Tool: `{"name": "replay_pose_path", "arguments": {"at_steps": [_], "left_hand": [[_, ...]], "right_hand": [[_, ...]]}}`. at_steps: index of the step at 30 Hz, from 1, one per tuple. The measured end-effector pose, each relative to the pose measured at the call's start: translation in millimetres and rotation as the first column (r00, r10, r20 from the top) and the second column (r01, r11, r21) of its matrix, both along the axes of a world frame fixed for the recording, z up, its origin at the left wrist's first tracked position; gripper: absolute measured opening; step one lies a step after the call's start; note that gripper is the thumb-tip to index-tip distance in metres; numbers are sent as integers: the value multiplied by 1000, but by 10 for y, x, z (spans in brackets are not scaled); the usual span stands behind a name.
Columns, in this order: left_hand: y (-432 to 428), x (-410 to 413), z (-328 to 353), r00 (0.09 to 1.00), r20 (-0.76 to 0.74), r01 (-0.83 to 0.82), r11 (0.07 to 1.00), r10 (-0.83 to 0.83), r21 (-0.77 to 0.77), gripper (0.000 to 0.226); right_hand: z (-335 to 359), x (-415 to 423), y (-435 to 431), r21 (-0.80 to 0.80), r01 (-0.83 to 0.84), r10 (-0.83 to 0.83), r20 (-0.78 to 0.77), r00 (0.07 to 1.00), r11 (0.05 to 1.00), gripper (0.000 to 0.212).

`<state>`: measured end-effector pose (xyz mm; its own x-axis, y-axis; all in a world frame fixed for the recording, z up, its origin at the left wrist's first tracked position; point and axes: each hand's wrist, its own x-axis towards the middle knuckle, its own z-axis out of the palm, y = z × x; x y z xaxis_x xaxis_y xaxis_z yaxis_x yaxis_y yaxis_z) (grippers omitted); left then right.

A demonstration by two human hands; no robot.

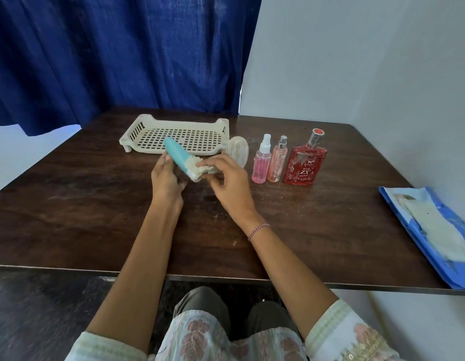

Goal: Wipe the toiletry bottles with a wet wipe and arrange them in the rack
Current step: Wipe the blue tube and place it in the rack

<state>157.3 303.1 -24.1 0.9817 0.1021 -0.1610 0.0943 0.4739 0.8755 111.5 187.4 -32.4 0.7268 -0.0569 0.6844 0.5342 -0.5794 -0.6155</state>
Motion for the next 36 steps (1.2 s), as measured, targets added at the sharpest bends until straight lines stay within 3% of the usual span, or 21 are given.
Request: {"name": "replay_pose_path", "arguments": {"at_steps": [5, 9, 14, 19, 24, 28, 32, 36], "left_hand": [[-39, -90, 25, 982, 112, 130, 976, -151, 177, 28], [-55, -79, 24, 964, 150, 211, 975, -220, 76, 30], [-40, -82, 40, 966, 103, 255, 936, -236, -241, 46], [-32, -43, 32, 954, 129, 299, 893, -270, -337, 48], [-25, -55, 36, 935, 138, 352, 811, -326, -468, 50], [-3, -48, 24, 921, 142, 379, 749, -364, -544, 58], [-36, -71, 21, 916, 136, 390, 757, -377, -524, 54], [-57, -87, 28, 922, 132, 381, 788, -365, -484, 53]], "right_hand": [[-9, -35, 14, -212, -1, 10, 41, 999, 977, 31], [-37, -21, -1, -290, 11, 3, 49, 999, 957, 31], [7, -20, 21, -243, -32, 33, 2, 999, 969, 25], [-5, 21, -42, -236, 69, -72, -8, 997, 969, 32], [22, 18, -52, 55, 20, -12, -140, 990, 998, 30], [44, 0, -19, 174, -31, 62, -175, 983, 984, 33], [36, -20, 36, 71, -65, 73, -117, 990, 995, 42], [38, 2, 9, -99, 43, -42, 7, 999, 994, 39]]}}
